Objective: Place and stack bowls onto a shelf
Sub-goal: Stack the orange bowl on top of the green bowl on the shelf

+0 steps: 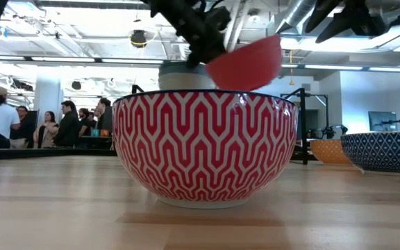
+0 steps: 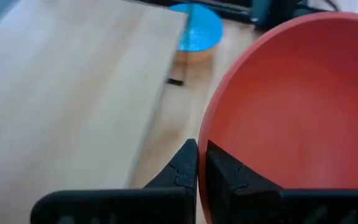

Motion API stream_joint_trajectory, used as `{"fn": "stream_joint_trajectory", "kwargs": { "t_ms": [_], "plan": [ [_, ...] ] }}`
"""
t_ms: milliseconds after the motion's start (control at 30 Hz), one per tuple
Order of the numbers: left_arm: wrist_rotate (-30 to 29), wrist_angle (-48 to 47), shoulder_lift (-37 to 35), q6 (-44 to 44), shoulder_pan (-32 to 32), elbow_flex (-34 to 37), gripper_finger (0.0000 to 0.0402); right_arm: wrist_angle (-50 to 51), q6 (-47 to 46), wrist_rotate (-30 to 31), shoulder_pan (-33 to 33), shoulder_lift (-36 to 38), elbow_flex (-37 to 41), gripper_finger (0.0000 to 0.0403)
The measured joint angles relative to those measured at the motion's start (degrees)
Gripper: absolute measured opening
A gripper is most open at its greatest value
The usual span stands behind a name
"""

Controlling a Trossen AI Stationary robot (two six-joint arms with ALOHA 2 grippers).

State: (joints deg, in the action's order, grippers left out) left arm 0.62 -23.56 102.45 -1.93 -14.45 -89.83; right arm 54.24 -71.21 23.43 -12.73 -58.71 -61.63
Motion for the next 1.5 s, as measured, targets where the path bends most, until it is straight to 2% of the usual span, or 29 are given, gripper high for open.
{"fn": "stream_joint_trajectory", "kwargs": {
  "t_ms": [233, 367, 433, 700, 833, 1100, 1233, 1500],
  "plan": [
    [-2.15, 1.13, 3.84, 1.99, -4.36, -9.52, 0.0000, 0.18, -1.89, 2.02, 0.09, 1.98, 0.00, 0.0164],
    [-0.53, -0.27, 4.58, 1.86, -5.36, -13.09, 0.0000, -0.24, -2.59, 2.02, -0.04, 2.55, 0.00, 0.0164],
    [0.09, -3.51, 4.43, 2.56, -5.02, -13.74, 0.0000, -0.54, -2.83, 2.10, -0.57, 2.53, -0.03, 0.0164],
    [0.10, -1.81, 4.49, 2.76, -3.63, -13.91, 0.0000, -0.80, -3.00, 2.28, -0.57, 2.15, -0.01, 0.0164],
    [-3.31, -1.25, 4.49, 1.86, -3.59, -13.91, 0.0000, -1.36, -2.17, 3.32, 1.03, 2.13, 0.00, 0.0164],
    [-10.10, -2.53, 4.49, 2.39, -2.69, -13.91, 0.0000, -7.61, 14.10, 14.00, 5.83, 2.72, -3.95, 0.0164],
    [-13.75, -2.51, 4.49, 3.21, -1.21, -13.91, 0.0000, -8.63, 25.88, 18.52, 9.23, 2.29, -7.24, 0.0167],
    [-20.21, -2.22, 4.49, 4.30, 0.72, -13.91, 0.0000, -15.69, 42.40, 8.89, 16.33, -0.86, -8.30, 0.0232]
  ]
}}
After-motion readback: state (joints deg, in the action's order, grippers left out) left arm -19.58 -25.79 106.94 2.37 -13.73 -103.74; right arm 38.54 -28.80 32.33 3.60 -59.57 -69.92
